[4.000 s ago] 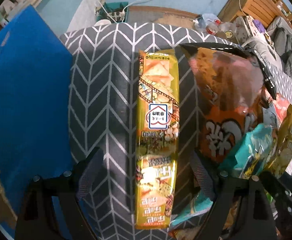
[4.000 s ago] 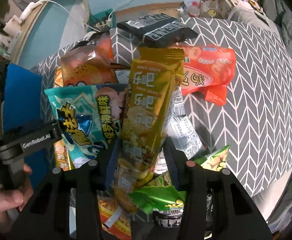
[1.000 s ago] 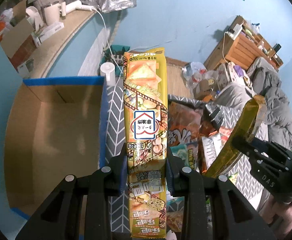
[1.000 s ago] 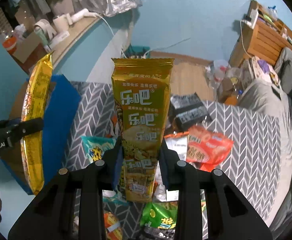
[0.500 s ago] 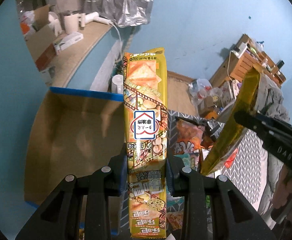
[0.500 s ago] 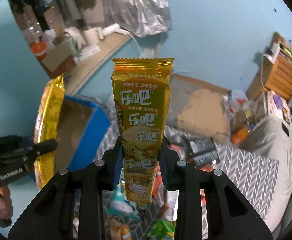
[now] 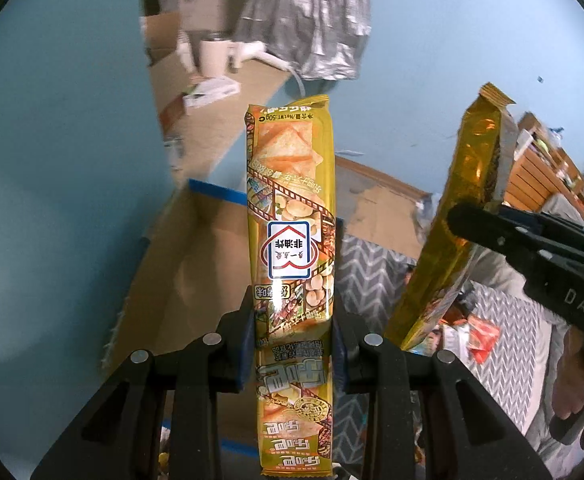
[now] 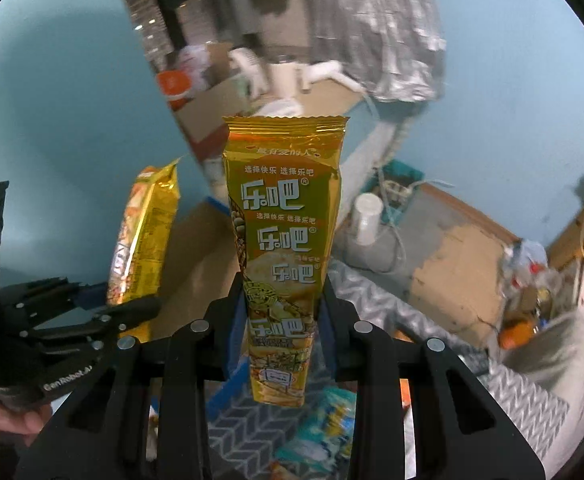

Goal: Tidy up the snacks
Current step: 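Lift the yellow packet with the left tool while the right tool lifts another, then lower both yellow packets into the cardboard box and open both tools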

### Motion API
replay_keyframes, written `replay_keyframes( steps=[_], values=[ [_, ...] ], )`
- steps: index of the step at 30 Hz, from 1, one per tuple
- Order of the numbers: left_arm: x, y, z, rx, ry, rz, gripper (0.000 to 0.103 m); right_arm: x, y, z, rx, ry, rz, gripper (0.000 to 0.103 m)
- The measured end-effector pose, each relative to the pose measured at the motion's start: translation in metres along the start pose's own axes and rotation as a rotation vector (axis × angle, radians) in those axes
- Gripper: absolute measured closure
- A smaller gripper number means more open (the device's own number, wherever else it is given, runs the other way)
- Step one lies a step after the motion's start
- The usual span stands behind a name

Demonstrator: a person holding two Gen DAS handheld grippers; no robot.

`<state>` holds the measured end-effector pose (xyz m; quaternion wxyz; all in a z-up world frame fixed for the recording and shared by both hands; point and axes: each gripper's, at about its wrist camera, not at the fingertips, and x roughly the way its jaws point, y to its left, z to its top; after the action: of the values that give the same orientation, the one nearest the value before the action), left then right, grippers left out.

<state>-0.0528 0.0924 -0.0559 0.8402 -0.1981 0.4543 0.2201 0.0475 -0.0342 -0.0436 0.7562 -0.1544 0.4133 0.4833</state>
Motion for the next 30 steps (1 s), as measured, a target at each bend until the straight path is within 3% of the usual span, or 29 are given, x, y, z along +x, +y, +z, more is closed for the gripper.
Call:
replay_keyframes(
  steps=[11,24,27,30],
  values=[
    [0.009,0.048,-0.003,-0.082,-0.010,0.092,0.071,0.065,0.042,0.021,-0.033,0.107,0.101,0.073],
    [0.051,0.066,-0.013,-0.128,0.046,0.127,0.071,0.137,0.048,0.014,-0.029,0.268,0.129,0.072],
    [0.060,0.064,-0.013,-0.132,0.058,0.121,0.071,0.150,0.049,0.010,-0.004,0.325,0.140,0.065],
    [0.062,0.064,-0.015,-0.126,0.069,0.130,0.071,0.149,0.049,0.009,-0.040,0.310,0.090,0.065]
  ],
)
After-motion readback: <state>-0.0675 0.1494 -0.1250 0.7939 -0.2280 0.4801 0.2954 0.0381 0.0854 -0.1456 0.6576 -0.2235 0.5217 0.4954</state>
